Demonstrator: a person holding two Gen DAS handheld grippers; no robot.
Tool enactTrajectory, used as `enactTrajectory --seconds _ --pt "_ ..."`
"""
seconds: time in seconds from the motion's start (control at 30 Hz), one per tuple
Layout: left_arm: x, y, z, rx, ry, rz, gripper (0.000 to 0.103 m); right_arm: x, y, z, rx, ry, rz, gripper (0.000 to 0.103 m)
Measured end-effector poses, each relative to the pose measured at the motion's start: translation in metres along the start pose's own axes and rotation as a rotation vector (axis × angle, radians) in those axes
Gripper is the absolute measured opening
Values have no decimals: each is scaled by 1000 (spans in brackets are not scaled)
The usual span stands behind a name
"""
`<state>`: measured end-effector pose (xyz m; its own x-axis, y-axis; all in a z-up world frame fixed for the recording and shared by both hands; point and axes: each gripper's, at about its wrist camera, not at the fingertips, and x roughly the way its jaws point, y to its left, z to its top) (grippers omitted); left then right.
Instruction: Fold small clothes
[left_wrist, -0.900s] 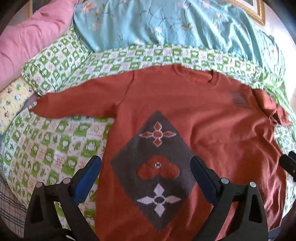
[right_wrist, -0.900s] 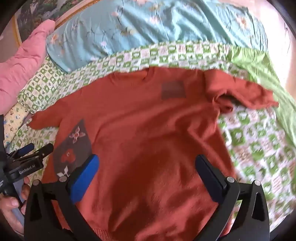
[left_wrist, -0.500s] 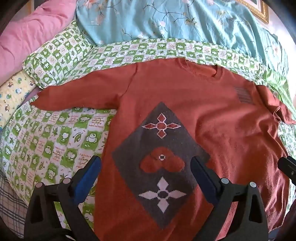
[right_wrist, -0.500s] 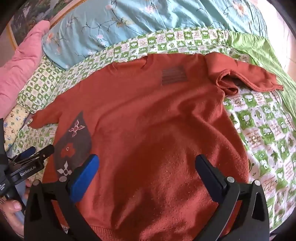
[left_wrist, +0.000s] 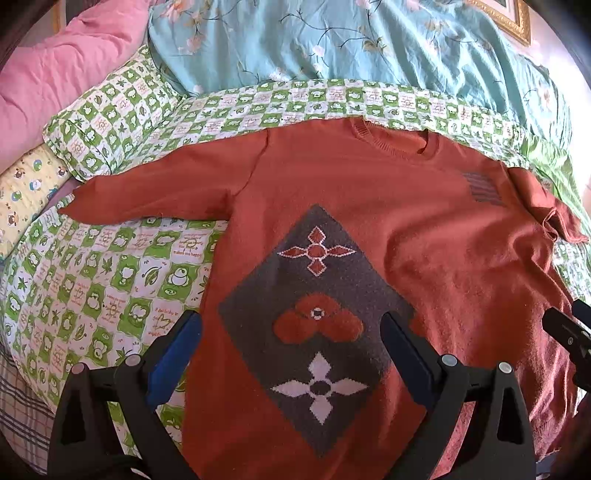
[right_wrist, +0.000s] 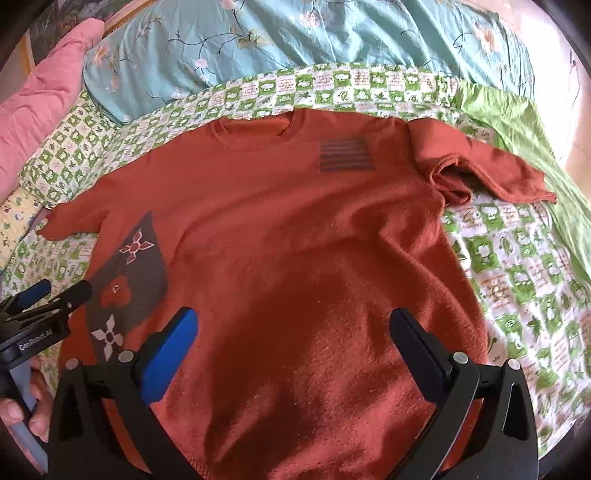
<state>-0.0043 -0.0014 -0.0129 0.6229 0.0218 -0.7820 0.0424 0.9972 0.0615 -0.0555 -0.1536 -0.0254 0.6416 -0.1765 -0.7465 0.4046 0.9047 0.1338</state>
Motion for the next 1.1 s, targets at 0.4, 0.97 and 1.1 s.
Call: enactTrajectory --seconds 0.4,0.97,1.1 --pt "3 -6 -2 15 -2 -5 98 -1 -1 3 -9 -5 -21 103" --pt "2 -11 -3 43 -16 -13 98 -4 -13 5 1 -18 -29 103" --pt "2 -12 -3 44 -17 -13 98 -4 -13 5 1 -17 -29 103"
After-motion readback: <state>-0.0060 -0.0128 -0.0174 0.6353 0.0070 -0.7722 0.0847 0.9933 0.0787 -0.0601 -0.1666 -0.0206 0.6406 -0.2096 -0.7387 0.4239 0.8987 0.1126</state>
